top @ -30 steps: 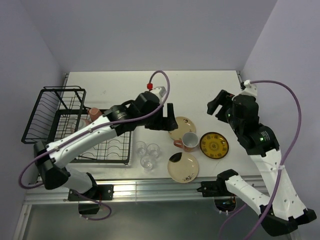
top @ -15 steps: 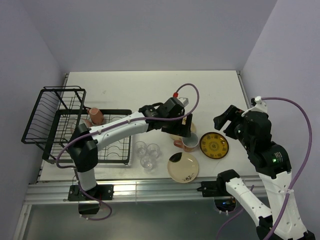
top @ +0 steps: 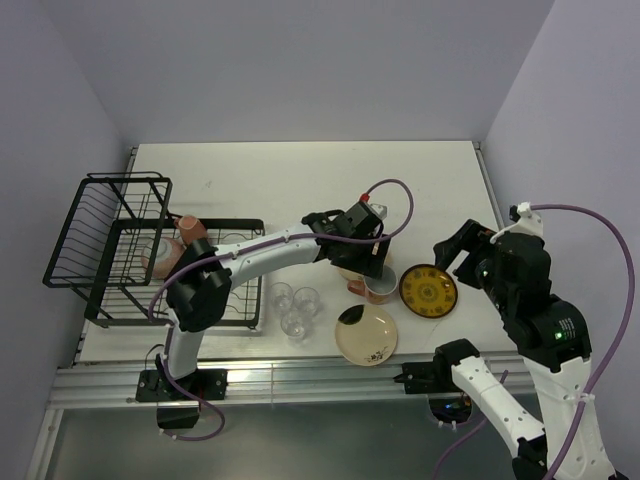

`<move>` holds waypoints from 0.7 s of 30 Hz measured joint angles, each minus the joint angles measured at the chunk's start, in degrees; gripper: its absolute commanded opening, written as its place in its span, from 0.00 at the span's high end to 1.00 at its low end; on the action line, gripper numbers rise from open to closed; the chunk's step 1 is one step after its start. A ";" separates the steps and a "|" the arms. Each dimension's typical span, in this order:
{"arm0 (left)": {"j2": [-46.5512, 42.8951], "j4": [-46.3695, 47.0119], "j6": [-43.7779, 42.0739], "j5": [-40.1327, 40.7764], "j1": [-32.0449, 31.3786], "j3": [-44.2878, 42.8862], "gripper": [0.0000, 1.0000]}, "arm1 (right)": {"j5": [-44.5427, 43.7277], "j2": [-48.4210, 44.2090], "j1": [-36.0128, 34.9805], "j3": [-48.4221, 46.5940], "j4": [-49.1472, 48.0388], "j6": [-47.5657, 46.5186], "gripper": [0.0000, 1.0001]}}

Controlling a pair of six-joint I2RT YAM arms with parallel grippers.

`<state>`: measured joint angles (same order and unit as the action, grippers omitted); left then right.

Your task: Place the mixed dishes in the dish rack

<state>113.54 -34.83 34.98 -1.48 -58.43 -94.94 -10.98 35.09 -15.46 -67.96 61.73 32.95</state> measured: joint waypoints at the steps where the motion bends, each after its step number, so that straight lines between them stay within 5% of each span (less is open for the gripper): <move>1: 0.33 0.04 -0.07 -0.02 0.00 0.02 0.24 | -0.04 0.00 0.00 -0.20 0.24 0.00 0.16; 11: 1.60 1.03 -1.16 -1.75 0.00 0.04 0.39 | -0.07 0.00 0.02 -0.59 0.52 0.02 0.16; 14: 1.60 1.57 -1.31 -2.45 0.00 0.22 0.51 | -0.02 0.00 0.02 -0.59 0.52 0.02 0.16; 21: 1.60 2.43 -1.64 -3.89 0.00 0.96 0.50 | 0.11 0.00 0.02 -0.59 0.52 0.02 0.15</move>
<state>115.13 -32.40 33.34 -5.37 -58.43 -93.97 -10.87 35.09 -15.44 -68.55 62.26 32.97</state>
